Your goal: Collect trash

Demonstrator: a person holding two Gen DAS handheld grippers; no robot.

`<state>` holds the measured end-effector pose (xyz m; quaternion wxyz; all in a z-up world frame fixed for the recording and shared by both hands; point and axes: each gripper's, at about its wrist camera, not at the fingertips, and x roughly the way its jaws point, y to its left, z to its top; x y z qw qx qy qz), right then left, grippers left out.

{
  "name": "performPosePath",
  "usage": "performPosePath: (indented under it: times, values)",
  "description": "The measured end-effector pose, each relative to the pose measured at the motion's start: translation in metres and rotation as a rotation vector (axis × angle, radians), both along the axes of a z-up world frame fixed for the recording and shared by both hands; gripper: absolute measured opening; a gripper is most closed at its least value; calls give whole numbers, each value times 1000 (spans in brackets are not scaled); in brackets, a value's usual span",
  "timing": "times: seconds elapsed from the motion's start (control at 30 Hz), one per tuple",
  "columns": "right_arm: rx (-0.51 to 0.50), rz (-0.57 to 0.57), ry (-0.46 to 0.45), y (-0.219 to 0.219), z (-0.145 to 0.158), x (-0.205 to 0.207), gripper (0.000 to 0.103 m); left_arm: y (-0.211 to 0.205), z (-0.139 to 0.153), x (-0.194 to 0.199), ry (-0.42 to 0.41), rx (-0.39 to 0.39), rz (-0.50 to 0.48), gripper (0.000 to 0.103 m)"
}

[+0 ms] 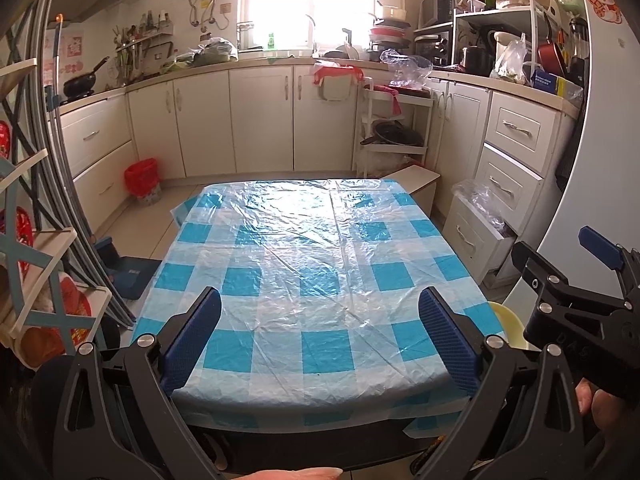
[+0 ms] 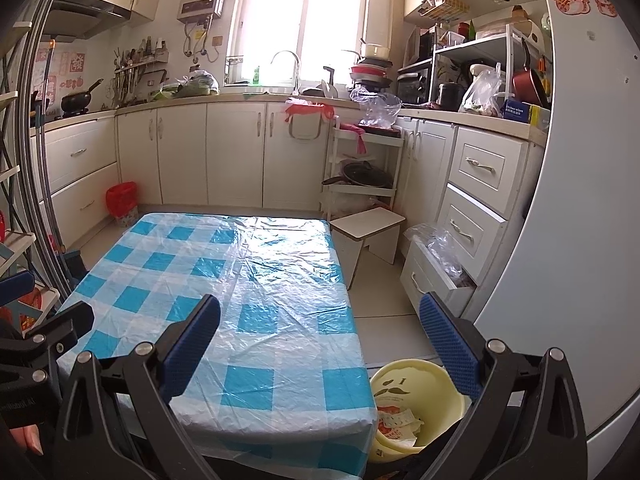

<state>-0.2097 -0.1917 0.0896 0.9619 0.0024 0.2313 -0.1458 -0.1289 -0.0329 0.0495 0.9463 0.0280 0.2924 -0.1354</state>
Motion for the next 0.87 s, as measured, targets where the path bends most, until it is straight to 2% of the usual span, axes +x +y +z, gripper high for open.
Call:
performPosePath:
  times: [0.23,0.33,0.43,0.6,0.77,0.87]
  values:
    - [8,10,0,0,-2,11,96,6,-3,12,40,-29,-15,95]
    - [9,14,5,-4,-4,25,96,11,-5,23,45,-14,2,95]
    - [13,19,37,-8,-10,49,96,13,-1,36,8,30,30,95]
    - [17,29,154,-13,-38,111,96,14,6,67,-22,83,73,95]
    - [44,26,307,-21,-78,168,96,17,1,109,17,120,117,95]
    - [63,11,357,-27,-96,191,96,20,-7,126,31,132,150,95]
